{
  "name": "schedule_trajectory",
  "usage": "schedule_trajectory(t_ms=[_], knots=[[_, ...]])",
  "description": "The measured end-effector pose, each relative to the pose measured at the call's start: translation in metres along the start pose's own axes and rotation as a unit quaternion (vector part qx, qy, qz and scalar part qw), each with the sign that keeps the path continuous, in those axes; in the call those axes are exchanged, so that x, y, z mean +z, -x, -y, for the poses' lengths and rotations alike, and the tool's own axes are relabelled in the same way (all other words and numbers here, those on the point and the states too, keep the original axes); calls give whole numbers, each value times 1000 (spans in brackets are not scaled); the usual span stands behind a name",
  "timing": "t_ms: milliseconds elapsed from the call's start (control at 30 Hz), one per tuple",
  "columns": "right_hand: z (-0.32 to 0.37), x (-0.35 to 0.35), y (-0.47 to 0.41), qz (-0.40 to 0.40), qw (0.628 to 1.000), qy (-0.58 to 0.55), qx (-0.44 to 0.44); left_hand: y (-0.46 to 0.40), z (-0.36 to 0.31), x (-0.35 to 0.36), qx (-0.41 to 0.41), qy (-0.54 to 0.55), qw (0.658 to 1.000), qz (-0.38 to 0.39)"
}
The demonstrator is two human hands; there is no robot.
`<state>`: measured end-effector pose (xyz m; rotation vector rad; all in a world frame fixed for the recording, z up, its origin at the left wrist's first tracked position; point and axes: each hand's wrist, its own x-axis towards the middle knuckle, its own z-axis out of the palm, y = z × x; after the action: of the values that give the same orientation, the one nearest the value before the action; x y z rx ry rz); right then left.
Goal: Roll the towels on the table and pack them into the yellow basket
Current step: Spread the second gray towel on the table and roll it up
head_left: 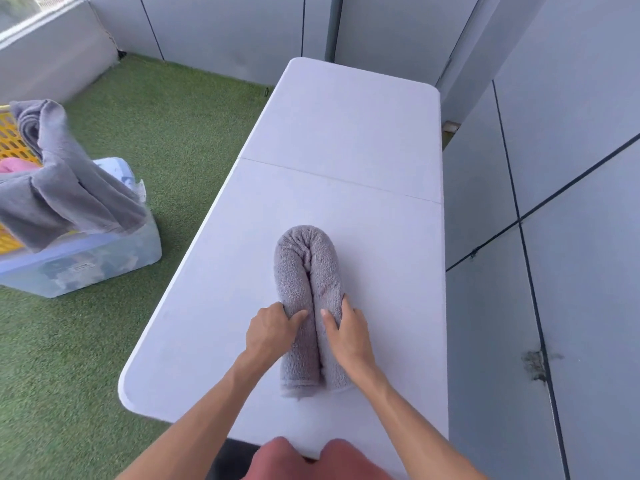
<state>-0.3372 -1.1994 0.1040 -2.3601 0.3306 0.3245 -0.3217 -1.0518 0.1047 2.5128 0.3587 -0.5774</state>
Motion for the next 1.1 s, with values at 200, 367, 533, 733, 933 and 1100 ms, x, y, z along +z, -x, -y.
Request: schedule_trajectory(t_ms=[200,367,533,733,933,1100], knots=[[16,3,23,98,985,133,39,-11,9,-13,-2,-24,996,85],[42,34,26,75,974,213,31,-24,17,-40,15,-97,984,152],[74,70,25,30,962,272,0,-33,54,-61,-18,-83,984,158],[139,129,11,25,963,262,-52,-49,132,-106,-33,-21,994,106],[252,224,4,48,970,220,-89,-62,262,-179,-38,26,999,-19],[352,309,12,92,971,194,-103,-69,377,-258,-44,13,994,-99]])
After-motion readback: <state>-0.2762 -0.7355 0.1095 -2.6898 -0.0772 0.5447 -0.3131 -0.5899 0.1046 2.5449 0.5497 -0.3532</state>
